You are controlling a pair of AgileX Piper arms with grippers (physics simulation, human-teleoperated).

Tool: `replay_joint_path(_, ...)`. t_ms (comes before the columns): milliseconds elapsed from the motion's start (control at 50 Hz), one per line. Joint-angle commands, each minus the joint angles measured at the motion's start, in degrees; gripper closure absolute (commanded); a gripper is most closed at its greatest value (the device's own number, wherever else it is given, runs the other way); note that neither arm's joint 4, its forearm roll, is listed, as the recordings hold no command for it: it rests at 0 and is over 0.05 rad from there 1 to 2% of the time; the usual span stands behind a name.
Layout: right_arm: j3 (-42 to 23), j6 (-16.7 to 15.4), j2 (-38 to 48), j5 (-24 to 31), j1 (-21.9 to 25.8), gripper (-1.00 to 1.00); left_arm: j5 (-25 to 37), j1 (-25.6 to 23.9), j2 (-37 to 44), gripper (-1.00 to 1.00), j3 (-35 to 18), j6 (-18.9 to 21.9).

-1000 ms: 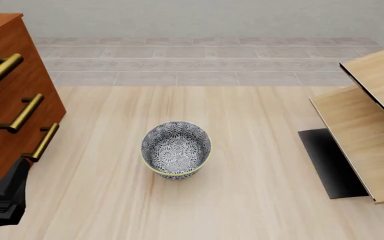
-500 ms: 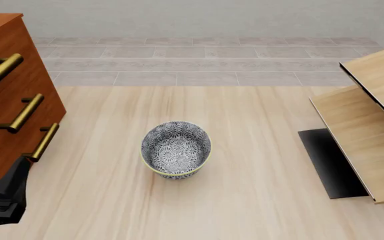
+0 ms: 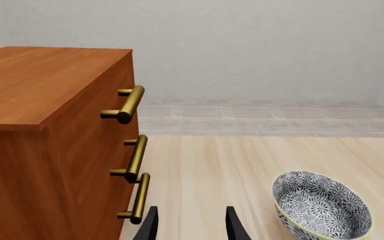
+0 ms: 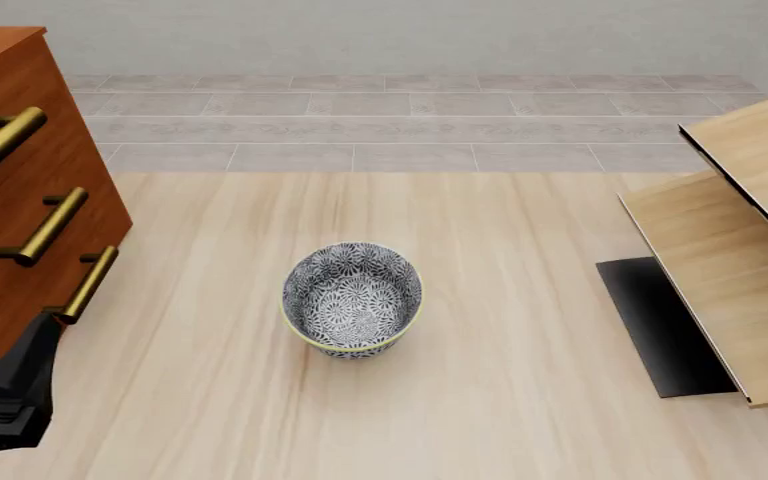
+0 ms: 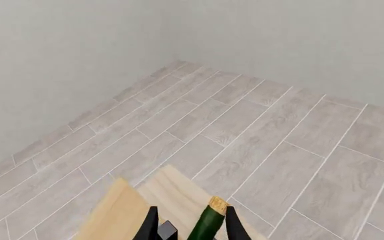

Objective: Put the wine bottle on the wine rack.

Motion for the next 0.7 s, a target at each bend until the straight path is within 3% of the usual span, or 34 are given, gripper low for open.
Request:
replay_joint_path(20, -1.0, 0.1, -1.9, 1.5, 0.1, -1.00, 0.4, 0.0, -0.5, -1.00, 0.0, -0.1)
replay_joint_path(700, 0.3, -1.1, -12.3, 5.5, 5.4, -1.00, -1.5, -0.2, 1.2, -1.00, 0.0, 0.1)
